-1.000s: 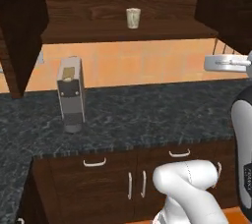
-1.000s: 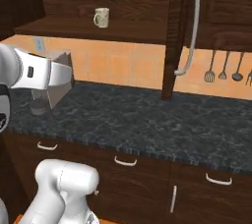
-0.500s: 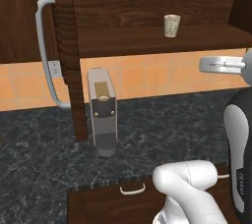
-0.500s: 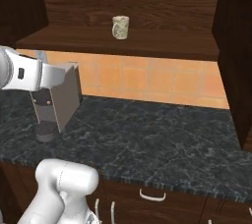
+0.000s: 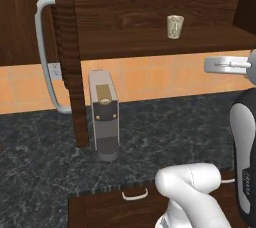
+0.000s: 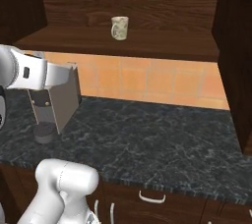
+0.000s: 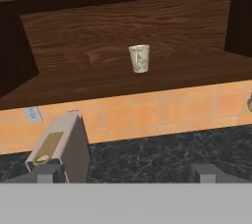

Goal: Gather all objects into one cabinet and sort the glasses and bowls to opposite sides.

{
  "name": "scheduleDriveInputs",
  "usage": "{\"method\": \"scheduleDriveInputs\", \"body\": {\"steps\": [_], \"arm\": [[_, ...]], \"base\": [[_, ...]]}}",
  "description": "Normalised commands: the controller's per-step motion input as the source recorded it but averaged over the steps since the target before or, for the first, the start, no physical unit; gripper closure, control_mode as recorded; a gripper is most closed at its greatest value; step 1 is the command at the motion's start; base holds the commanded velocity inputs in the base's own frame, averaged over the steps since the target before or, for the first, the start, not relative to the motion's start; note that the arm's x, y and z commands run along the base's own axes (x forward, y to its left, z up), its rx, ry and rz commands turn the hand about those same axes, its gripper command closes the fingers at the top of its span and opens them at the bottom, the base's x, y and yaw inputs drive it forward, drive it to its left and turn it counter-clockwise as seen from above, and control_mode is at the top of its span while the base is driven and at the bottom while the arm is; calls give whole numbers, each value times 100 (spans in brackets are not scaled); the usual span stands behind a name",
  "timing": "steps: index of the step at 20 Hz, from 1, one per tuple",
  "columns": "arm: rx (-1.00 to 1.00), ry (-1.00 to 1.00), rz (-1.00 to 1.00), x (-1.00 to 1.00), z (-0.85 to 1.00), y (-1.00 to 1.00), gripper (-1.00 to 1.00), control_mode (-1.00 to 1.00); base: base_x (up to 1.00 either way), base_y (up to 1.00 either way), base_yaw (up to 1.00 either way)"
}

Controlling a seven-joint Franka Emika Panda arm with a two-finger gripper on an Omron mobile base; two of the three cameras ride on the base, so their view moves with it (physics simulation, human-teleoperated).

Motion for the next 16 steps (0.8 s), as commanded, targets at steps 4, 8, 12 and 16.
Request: {"method": "scheduleDriveInputs", "body": {"steps": [4, 8, 12, 16], "arm": [[0, 0, 0, 0, 0, 0, -100, 100], [0, 0, -9, 2, 24, -2, -100, -100], [-2, -6, -25, 18, 75, -1, -100, -100], [-4, -6, -6, 85, 12, 5, -100, -100]], "base": [[2, -9, -8], [0, 0, -4], [0, 0, 0], [0, 0, 0]]}}
